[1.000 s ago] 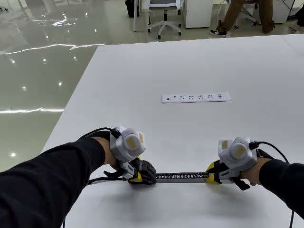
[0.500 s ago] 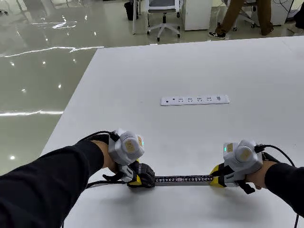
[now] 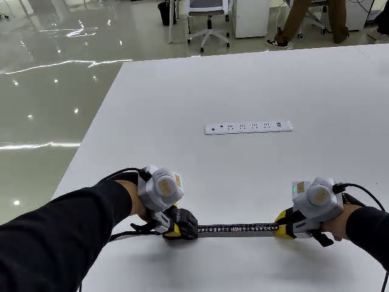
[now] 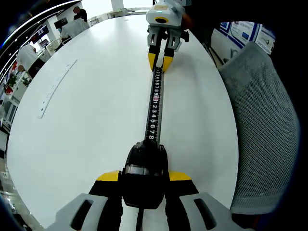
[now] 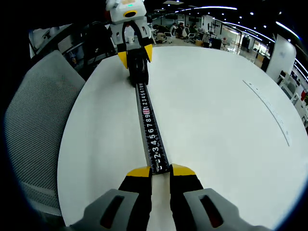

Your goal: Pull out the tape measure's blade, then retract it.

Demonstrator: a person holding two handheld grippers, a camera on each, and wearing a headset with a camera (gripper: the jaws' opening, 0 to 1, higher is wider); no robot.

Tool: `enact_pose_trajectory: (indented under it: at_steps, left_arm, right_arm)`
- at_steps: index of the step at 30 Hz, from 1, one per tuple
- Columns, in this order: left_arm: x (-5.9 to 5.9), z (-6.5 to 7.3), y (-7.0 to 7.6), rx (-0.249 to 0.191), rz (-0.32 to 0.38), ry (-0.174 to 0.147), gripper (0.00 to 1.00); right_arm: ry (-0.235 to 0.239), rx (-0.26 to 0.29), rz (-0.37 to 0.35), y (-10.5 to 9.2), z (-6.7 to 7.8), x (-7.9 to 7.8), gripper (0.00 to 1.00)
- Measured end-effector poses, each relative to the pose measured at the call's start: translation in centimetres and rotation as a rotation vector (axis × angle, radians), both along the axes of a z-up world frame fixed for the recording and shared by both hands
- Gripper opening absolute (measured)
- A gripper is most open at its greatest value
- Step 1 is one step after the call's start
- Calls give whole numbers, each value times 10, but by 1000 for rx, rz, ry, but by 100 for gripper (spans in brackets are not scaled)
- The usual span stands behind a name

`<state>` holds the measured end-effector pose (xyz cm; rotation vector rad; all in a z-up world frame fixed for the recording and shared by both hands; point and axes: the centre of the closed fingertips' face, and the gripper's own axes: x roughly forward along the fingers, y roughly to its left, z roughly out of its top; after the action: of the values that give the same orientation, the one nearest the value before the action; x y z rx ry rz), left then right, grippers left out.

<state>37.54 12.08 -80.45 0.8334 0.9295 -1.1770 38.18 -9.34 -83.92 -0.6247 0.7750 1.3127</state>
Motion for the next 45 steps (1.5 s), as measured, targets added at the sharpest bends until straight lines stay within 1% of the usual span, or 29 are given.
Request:
enact_pose_trajectory:
  at_steps: [21,34,45]
  left_arm:
    - [0,0,-1,0,2,-4,30]
    - [0,0,-1,-3,3,-5,30]
    - [1,0,-2,-8,7,-9,30]
  right_arm:
    - [6,-15,-23,-23,1,-1,8]
    - [3,-15,-39,-31,1,-1,8]
    - [10,-23,-45,-38,-1,1,8]
